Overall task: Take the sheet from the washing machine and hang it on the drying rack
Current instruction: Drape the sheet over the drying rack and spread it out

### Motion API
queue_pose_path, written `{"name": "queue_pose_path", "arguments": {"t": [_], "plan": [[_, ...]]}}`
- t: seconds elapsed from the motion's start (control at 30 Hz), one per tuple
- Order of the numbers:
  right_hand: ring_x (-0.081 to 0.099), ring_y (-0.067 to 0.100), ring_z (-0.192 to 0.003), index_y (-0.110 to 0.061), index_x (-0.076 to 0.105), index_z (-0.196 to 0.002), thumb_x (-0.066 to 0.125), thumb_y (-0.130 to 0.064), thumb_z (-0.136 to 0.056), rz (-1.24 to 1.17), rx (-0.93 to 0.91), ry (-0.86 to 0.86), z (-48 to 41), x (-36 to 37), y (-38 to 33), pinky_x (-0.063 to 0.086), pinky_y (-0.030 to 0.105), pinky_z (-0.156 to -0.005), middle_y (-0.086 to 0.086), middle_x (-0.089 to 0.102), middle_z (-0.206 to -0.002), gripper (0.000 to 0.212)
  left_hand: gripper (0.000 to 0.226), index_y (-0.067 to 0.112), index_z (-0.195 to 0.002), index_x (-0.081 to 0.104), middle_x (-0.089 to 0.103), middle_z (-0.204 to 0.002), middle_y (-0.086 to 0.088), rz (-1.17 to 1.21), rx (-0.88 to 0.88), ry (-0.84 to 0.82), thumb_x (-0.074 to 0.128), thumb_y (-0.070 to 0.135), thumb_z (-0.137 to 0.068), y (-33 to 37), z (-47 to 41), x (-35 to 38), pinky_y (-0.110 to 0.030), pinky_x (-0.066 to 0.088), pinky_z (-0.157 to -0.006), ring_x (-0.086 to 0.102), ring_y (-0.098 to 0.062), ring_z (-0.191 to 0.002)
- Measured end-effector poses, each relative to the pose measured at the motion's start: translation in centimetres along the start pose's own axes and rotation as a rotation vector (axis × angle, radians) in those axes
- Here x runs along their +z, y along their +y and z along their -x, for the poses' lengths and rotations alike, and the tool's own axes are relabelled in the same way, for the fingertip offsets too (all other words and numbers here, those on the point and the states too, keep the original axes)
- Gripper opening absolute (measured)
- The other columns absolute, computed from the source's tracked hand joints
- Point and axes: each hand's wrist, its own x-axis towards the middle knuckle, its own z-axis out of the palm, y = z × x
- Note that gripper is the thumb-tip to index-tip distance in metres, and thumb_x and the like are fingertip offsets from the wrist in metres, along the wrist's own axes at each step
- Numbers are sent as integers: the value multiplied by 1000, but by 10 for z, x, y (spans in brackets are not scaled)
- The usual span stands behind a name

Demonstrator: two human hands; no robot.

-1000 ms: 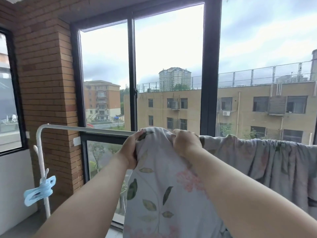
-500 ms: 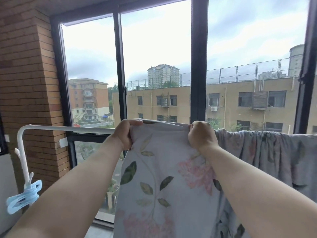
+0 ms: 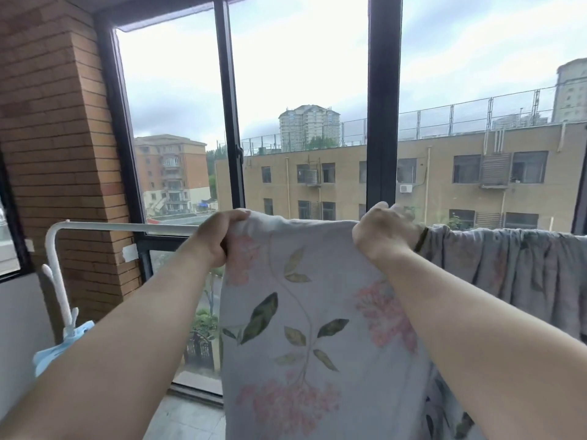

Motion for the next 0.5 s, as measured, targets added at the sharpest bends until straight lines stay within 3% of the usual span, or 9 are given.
{"name": "queue_pose_path", "arguments": {"t": [0.1, 0.2, 0.3, 0.4, 0.5], "plan": [[51, 36, -119, -7, 54, -124, 46, -25, -94, -68, -257, 122, 3, 5, -44, 39, 50, -104, 16, 55, -127, 36, 38, 6, -112, 70, 72, -92, -15, -55, -46, -82, 71, 23, -78, -4, -1, -5, -38, 57, -78, 69, -30, -80], [61, 31, -96, -6, 63, -105, 45, -23, -96, -302, -510, 126, 17, 4, -94, 47, 37, -81, 11, 65, -106, 26, 39, 5, -111, 69, 70, -94, -16, -43, -82, -121, 70, 17, -74, -7, -1, -8, -39, 58, -78, 69, -31, -80], [59, 28, -77, -14, 57, -84, 49, -21, -95, -381, -485, -90, 19, 12, -129, 43, 30, -62, 9, 65, -91, 15, 35, 4, -114, 69, 71, -97, -17, -80, -63, -133, 67, 13, -80, -5, -2, -14, -39, 57, -78, 69, -31, -82], [56, 28, -77, -16, 57, -83, 47, -22, -94, -320, -390, -189, 11, 27, -138, 41, 32, -66, 7, 61, -87, 16, 34, 1, -118, 67, 71, -100, -19, -25, -45, -76, 66, 10, -86, 0, -7, -26, -45, 56, -89, 70, -32, -88], [57, 26, -77, -17, 63, -88, 37, -29, -98, -134, -455, -128, 10, 45, -138, 42, 33, -66, 6, 64, -87, 30, 28, -1, -112, 68, 72, -100, -19, 37, -43, 5, 67, 5, -85, 8, -14, -33, -49, 53, -98, 70, -33, -91]]}}
